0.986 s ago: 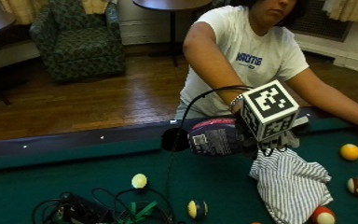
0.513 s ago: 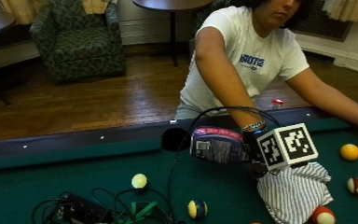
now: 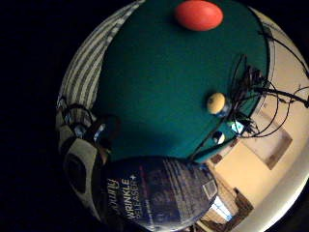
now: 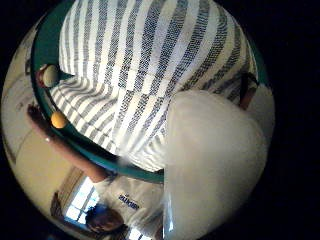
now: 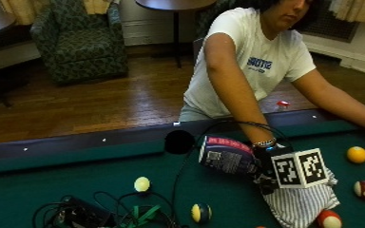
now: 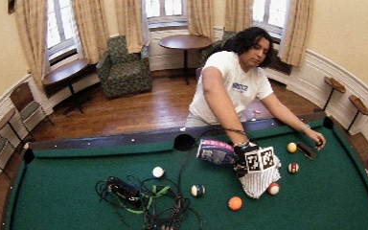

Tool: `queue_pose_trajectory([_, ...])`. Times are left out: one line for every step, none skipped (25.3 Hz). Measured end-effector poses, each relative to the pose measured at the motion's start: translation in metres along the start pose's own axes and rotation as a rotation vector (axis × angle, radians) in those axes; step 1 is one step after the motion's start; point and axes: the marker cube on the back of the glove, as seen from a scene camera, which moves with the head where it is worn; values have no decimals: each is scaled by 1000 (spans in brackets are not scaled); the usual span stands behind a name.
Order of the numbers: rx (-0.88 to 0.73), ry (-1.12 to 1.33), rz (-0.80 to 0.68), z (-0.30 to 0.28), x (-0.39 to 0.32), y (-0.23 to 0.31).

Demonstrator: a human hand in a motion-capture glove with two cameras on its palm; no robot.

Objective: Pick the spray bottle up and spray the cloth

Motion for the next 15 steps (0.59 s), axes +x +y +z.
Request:
queue_pose_trajectory([-2, 2, -2, 1, -1, -1])
queue_pose_trajectory([-5, 2, -3, 1, -1, -2])
queue_pose_trajectory([-9, 2, -2, 2, -1, -2])
queue_pose_trajectory([-13, 1, -2, 2, -1, -3])
queue_pose_trajectory([-15, 0, -1, 2, -1, -3])
queue_pose_trajectory([-14, 0, -2, 1, -1, -3])
queue_pose_trajectory([-9, 0, -6, -1, -1, -2])
queue_pose_trajectory([2, -3, -13, -3, -1, -1])
queue_pose_trajectory([18, -9, -21, -7, -2, 1])
queue_pose_trajectory([38, -22, -31, -12, -3, 4])
queue_pose_trajectory([61, -42, -41, -19, -3, 8])
queue_pose_trajectory([85, -70, -52, -26, -2, 12])
queue_pose_trajectory([111, -107, -64, -35, -2, 17])
queue_pose_trajectory([139, -151, -79, -45, -1, 23])
queue_pose_trajectory([170, -202, -96, -56, -1, 31])
